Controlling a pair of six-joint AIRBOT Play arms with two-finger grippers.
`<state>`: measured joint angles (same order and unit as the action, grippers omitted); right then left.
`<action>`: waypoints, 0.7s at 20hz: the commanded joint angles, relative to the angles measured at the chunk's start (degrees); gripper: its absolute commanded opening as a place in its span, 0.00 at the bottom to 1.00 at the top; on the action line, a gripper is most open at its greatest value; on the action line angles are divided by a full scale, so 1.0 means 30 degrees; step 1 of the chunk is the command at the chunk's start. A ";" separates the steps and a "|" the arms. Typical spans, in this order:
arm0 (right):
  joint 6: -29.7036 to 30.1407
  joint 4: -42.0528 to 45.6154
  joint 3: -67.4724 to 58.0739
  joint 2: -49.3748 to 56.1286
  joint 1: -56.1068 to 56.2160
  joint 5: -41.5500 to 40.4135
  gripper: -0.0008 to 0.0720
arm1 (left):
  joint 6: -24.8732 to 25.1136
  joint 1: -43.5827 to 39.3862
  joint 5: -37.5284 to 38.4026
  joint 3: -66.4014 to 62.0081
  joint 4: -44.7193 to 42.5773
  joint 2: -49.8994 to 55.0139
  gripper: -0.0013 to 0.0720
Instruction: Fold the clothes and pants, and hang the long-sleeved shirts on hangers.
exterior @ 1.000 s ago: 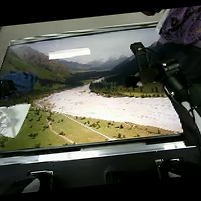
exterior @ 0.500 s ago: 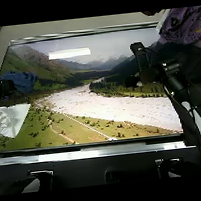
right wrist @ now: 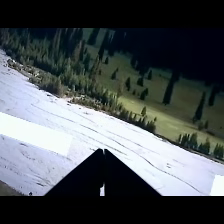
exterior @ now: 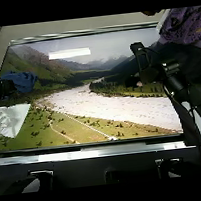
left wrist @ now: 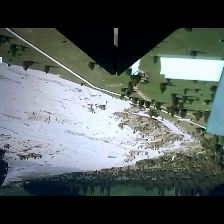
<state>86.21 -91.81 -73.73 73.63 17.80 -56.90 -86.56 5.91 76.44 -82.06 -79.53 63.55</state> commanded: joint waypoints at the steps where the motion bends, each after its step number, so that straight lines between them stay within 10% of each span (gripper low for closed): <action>1: -0.0015 -0.0015 0.0000 0.0000 0.0022 0.0000 0.05 | -0.1370 0.0022 0.0270 0.0022 0.0000 -0.0007 0.53; 2: -0.0007 -0.0015 0.0000 0.0000 0.0022 0.0000 0.05 | -0.2412 0.0015 0.0401 0.0168 -0.0015 -0.0007 1.00; 14: -0.0015 -0.0036 0.0000 0.0000 0.0022 0.0066 0.05 | -0.2674 0.7825 -0.4830 0.3504 -0.2062 0.2805 1.00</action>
<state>86.19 -91.94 -73.73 73.63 17.80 -56.80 -93.49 22.02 66.46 -72.44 -85.10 68.01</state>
